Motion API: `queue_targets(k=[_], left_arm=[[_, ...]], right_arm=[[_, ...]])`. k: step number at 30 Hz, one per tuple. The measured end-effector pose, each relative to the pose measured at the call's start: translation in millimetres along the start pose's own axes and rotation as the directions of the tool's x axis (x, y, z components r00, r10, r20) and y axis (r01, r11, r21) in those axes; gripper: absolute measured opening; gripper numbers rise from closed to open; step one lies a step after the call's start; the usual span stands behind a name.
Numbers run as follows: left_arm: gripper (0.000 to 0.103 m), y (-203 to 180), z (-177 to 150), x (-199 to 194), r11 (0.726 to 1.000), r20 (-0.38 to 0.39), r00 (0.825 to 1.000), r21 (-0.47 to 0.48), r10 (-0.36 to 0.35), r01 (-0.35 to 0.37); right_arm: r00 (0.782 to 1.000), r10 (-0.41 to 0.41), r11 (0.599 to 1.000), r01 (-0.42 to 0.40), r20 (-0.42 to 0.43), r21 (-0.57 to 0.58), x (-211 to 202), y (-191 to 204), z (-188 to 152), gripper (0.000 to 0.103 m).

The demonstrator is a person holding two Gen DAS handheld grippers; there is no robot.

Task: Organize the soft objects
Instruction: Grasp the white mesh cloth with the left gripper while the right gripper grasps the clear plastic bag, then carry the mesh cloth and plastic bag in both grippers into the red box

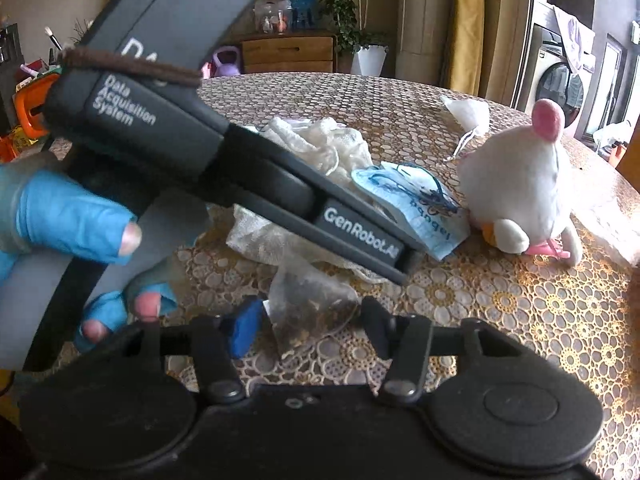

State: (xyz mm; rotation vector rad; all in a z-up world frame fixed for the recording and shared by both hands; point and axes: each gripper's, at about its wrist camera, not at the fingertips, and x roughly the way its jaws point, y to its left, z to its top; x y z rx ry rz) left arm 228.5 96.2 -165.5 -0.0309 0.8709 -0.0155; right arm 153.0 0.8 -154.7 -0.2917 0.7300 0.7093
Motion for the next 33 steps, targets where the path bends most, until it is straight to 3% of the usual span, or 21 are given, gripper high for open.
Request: queue_targets(k=[1,5,7,11,13,18,26,33], left_arm=[[0.077,0.4,0.2,0.2,1.0,-0.002,1.0,-0.002,0.01,-0.01],[0.061,5.7,1.1,-2.3,1.0,0.003,1.0,-0.02,0.012,-0.012],[0.044,8.6,1.8,-4.1,1.0,0.006,1.0,-0.026,0.008,-0.008],[0.033,11.9,1.0,-9.7,0.999,0.013,1.0,-0.039,0.014,-0.013],[0.024,12.9,-0.6,-14.6,0.999,0.022,1.0,-0.046,0.02,-0.019],[0.017,17.6,-3.0,-29.3,0.997,0.035,0.999,-0.072,0.025,-0.022],[0.015,15.0,-1.2,-66.9,0.996,0.078,0.996,-0.081,0.039,-0.033],[0.014,5.0,12.7,-108.6,0.997,0.13,0.992,-0.078,0.006,0.005]], right_arm=[[1.0,-0.002,1.0,0.002,0.001,0.001,-0.7,-0.2,-0.7,0.049],[1.0,-0.012,1.0,0.012,0.002,0.005,-1.1,-2.6,-1.2,0.041],[1.0,-0.012,1.0,0.012,0.002,0.007,-2.8,-3.2,-1.5,0.036],[1.0,-0.015,1.0,0.015,0.01,0.007,-6.9,-1.0,-4.8,0.027],[1.0,-0.017,1.0,0.017,0.023,0.007,-10.7,-1.3,-5.9,0.017],[0.998,-0.041,0.999,0.039,0.057,0.032,-22.5,-9.5,-5.2,0.007],[0.993,-0.054,0.995,0.045,0.106,0.089,-52.9,-32.6,-6.0,0.005],[0.986,-0.067,0.991,0.047,0.156,0.128,-92.6,-55.9,-5.4,0.005]])
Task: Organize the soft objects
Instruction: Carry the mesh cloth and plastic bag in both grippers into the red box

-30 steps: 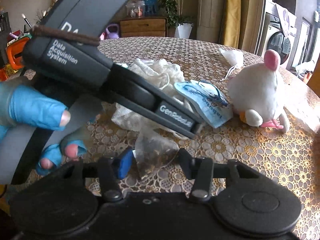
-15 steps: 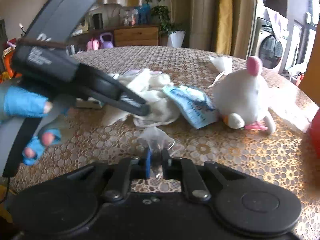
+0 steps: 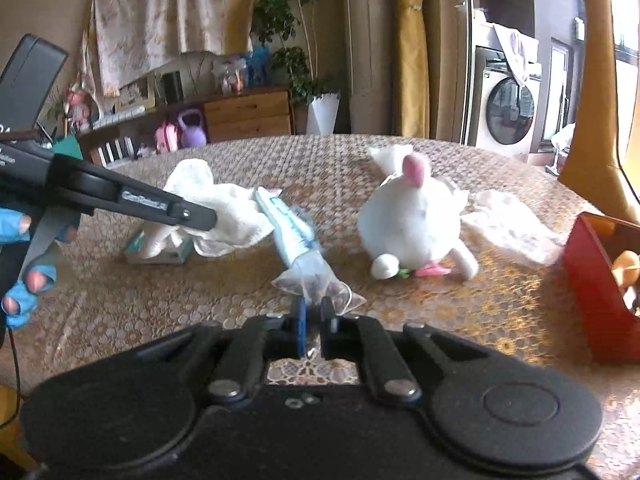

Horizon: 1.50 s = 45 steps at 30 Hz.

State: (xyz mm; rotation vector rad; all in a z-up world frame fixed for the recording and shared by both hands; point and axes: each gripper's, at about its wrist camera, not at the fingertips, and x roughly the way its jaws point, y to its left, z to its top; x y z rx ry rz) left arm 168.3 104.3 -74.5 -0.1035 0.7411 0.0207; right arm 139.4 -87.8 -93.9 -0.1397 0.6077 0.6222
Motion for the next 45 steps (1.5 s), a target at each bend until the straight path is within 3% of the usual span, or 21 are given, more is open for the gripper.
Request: queue_targets(k=[11,22,45], left_arm=[[0.014,-37.9,17.6,-45.2,0.994,0.048,0.993,0.035,-0.107,0.105],[0.014,-91.2,41.1,-68.9,0.966,0.071,0.965,0.082,-0.251,0.245],[0.014,-251.5,88.0,-8.9,0.872,0.018,0.903,0.27,-0.429,0.409]], right_arm=[[0.997,-0.021,0.999,0.019,0.074,0.032,-56.5,-32.4,9.6,0.005],[0.989,-0.094,0.994,0.088,0.111,0.057,-104.5,-74.4,19.4,0.005],[0.947,-0.301,0.949,0.287,0.112,0.128,-140.0,-188.9,19.4,0.005]])
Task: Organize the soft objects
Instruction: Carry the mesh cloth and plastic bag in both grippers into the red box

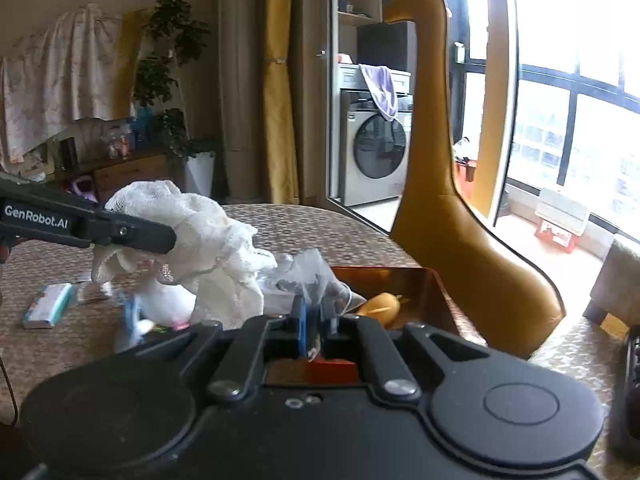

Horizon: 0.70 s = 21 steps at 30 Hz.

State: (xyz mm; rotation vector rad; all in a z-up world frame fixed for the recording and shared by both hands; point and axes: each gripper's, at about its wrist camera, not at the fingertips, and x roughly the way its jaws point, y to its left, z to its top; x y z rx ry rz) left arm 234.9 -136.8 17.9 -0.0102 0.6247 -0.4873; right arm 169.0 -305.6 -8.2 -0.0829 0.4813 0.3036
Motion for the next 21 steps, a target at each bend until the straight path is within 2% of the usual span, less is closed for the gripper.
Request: queue_targets(k=[9,13,21], left_arm=[[0.014,-24.6,22.8,61.4,0.998,-0.053,0.997,0.001,-0.056,0.056],[0.014,-29.7,28.5,92.8,0.997,-0.1,0.992,-0.009,-0.077,0.076],[0.014,-27.8,31.7,154.7,0.998,-0.183,0.981,-0.017,-0.059,0.057]], right_arm=[[0.998,-0.057,0.998,0.058,-0.026,0.022,25.5,-44.9,-0.7,0.005],[0.996,-0.073,0.997,0.074,-0.049,0.033,41.2,-58.3,-4.6,0.005],[0.991,-0.085,0.994,0.092,-0.107,0.061,78.4,-75.3,-12.8,0.005]])
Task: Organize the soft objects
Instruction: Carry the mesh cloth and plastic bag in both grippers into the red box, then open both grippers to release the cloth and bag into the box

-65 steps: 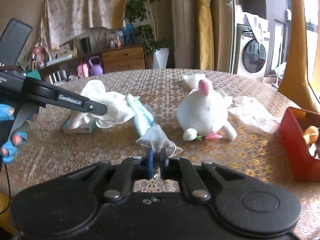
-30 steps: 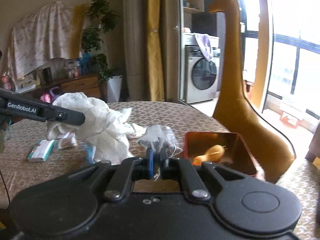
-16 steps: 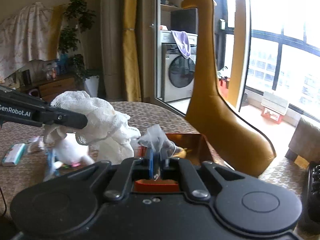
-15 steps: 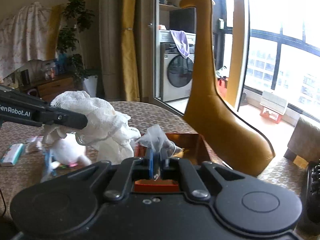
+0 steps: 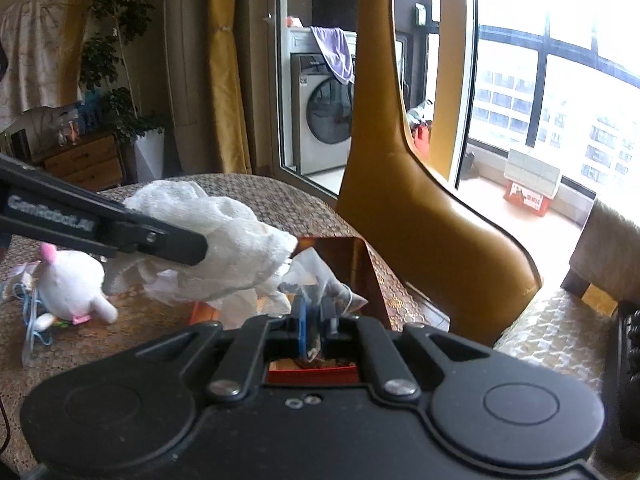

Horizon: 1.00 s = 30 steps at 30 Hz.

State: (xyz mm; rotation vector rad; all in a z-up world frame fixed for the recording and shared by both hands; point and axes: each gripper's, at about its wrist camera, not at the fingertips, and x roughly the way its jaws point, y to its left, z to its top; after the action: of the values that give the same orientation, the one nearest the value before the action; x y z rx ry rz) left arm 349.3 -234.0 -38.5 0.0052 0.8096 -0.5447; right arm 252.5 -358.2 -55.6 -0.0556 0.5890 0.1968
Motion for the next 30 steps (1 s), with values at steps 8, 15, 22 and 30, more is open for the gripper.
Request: queue_targets(k=[8,15,22,30], left_arm=[[0.014,7.1,3.8,48.1,1.0,-0.062,0.998,-0.001,0.027,-0.027],[0.014,10.6,6.4,77.3,0.999,-0.106,0.993,0.004,0.052,-0.052],[0.014,17.7,4.6,103.5,0.998,-0.158,0.986,-0.018,0.054,-0.057],[0.015,24.9,-0.3,116.9,0.997,-0.201,0.978,-0.039,0.054,-0.064]], right_arm=[[0.998,-0.007,1.0,0.008,-0.059,0.015,34.2,-6.3,-2.9,0.004],[0.996,-0.02,0.999,0.022,-0.085,0.027,54.3,-9.7,-5.2,0.003],[0.995,0.021,0.999,-0.016,-0.1,0.047,55.5,-12.7,-7.6,0.011],[0.991,0.045,0.997,-0.036,-0.123,0.069,59.0,-16.3,-9.2,0.02]])
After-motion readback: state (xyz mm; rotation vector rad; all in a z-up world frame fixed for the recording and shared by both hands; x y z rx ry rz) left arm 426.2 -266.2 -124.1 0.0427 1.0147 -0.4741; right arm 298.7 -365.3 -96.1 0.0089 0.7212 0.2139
